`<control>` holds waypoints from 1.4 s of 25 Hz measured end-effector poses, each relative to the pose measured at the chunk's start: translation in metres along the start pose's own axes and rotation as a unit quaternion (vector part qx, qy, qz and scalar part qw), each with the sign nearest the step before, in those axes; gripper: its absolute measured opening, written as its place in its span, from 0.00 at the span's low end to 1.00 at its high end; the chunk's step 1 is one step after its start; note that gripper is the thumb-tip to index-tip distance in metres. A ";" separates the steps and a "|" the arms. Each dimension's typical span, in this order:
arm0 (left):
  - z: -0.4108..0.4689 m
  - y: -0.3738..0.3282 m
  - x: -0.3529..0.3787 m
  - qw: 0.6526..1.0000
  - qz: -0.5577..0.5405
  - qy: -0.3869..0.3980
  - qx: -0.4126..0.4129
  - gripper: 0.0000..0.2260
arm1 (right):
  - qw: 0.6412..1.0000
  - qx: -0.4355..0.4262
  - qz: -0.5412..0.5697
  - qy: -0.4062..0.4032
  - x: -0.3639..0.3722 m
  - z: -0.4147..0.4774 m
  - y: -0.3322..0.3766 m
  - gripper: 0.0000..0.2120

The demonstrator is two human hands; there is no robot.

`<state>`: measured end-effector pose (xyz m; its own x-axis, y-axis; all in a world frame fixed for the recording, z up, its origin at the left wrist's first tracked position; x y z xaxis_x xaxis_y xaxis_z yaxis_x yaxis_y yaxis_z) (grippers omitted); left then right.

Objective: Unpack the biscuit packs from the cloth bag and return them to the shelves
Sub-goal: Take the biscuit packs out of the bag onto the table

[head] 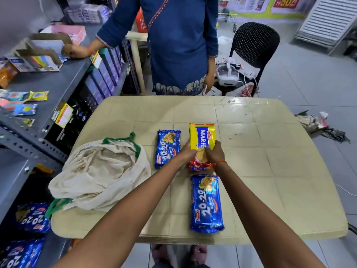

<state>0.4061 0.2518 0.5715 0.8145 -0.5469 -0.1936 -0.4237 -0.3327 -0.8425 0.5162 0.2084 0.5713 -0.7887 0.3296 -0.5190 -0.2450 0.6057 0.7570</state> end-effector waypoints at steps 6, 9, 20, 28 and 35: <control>0.013 0.022 0.016 0.996 -0.080 0.023 -0.044 0.25 | 0.999 -0.016 -0.001 0.028 -0.002 0.005 -0.014 0.23; 0.012 0.019 0.020 0.992 -0.107 0.041 -0.044 0.24 | 1.000 -0.023 0.009 -0.014 -0.007 0.004 -0.016 0.20; -0.038 0.063 0.012 0.987 -0.056 -0.091 -0.120 0.15 | 0.990 0.125 0.041 -0.058 -0.008 -0.032 -0.078 0.22; -0.074 0.134 0.046 0.975 -0.074 -0.012 -0.208 0.10 | 0.965 0.262 0.017 0.024 0.032 -0.085 -0.125 0.19; -0.087 0.137 -0.028 0.979 -0.055 -0.091 -0.175 0.16 | 0.946 0.263 0.130 0.137 0.079 -0.099 -0.077 0.10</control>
<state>0.2913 0.1545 0.5055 0.9068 -0.3570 -0.2242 -0.4126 -0.6428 -0.6454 0.4172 0.1163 0.5114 -0.9182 0.3605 -0.1643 0.2352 0.8298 0.5061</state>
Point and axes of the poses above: each hand's wrist, its own z-axis towards the middle knuckle, its own x-axis out of the palm, y = z × x, the point moved 5 cm from there along z, towards the middle knuckle, and after that the axes turned 1 degree about -z, right-handed, at the moved point
